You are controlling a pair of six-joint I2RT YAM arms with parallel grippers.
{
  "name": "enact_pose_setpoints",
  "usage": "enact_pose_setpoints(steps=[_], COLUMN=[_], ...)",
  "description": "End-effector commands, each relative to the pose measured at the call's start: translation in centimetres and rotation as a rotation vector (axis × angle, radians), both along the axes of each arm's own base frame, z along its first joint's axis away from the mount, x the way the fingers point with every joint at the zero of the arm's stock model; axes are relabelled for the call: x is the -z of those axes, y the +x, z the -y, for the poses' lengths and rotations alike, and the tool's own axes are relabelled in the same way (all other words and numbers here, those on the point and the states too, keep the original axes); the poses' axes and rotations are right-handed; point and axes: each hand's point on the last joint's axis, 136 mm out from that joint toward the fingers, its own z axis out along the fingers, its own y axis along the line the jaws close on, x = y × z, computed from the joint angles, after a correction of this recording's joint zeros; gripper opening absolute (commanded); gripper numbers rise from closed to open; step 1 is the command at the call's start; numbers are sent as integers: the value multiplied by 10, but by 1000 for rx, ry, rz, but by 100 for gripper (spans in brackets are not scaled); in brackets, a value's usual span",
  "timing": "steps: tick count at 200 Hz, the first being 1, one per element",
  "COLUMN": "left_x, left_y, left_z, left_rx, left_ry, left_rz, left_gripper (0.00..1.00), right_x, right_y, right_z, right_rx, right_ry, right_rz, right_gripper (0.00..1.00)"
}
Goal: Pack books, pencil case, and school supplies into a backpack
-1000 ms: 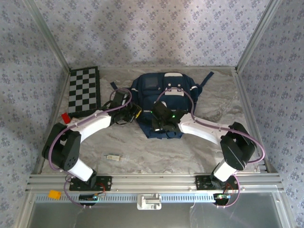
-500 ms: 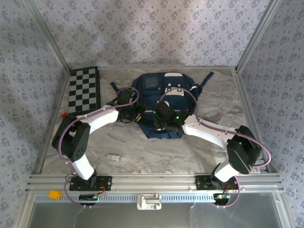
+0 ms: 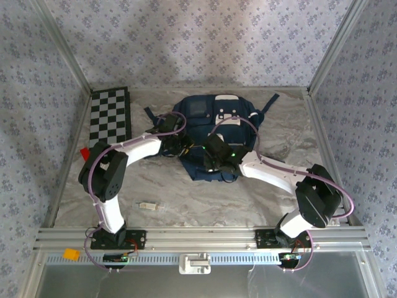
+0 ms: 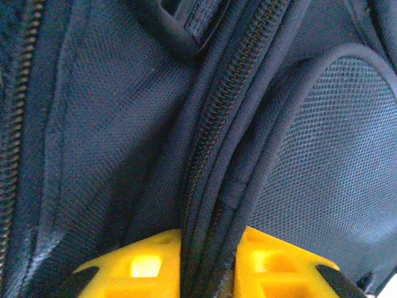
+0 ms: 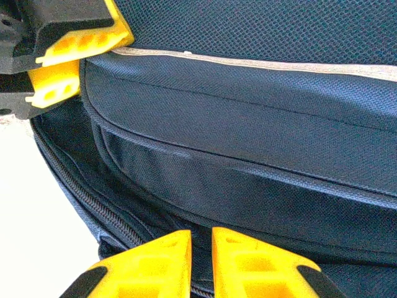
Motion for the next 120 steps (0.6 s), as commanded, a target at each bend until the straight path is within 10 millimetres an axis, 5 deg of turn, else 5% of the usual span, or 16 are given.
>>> enact_pose_setpoints(steps=[1,51,93,120], left_x=[-44,-102,-119,-133], left_y=[15,18,18,22], left_z=[10,12,12,15], left_rx=[-26,-76,-122,-143], left_ry=[-96,-246,-333,-399], left_rz=[79,126,107,103], left_gripper=[5,0,0,0], right_x=[-12,-27,-41,-46], right_y=[2,3,2,-4], right_z=[11,-2,-24,-16], right_rx=[34,52,34,110], right_ry=[-3,93,192,125], right_rz=[28,12,-9,27], right_gripper=[22,41,50,54])
